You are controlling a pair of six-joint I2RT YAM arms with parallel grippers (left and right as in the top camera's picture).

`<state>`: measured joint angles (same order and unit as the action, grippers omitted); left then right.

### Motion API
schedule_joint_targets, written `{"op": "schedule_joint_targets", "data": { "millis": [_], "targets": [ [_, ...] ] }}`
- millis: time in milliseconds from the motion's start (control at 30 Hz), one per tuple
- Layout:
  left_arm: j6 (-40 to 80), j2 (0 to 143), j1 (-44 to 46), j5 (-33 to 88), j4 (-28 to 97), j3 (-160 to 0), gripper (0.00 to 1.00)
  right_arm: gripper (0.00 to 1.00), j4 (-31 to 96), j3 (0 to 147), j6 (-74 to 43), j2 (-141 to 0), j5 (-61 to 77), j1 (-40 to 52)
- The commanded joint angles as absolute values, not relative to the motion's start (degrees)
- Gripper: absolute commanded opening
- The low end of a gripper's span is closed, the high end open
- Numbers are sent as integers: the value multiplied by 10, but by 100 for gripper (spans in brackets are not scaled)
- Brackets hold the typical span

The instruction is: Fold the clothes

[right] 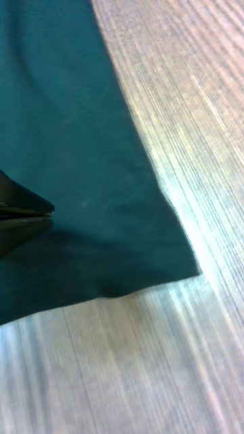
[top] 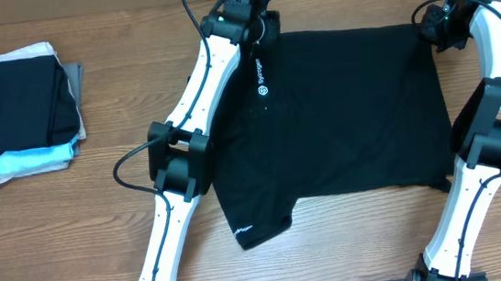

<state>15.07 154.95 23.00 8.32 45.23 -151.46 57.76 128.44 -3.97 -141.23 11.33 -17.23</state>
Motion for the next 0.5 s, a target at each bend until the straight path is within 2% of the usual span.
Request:
{"op": "schedule_joint_targets", "data": {
  "millis": [0, 300, 467],
  "targets": [
    [154, 1553, 206, 64, 467, -1515, 4, 4, 558, 1282, -32, -1441, 110, -166],
    [140, 1554, 172, 59, 511, -1514, 4, 4, 479, 1282, -30, -1502, 105, -163],
    [124, 1554, 161, 58, 510, -1511, 4, 4, 458, 1282, -37, -1519, 37, -163]
  ]
}}
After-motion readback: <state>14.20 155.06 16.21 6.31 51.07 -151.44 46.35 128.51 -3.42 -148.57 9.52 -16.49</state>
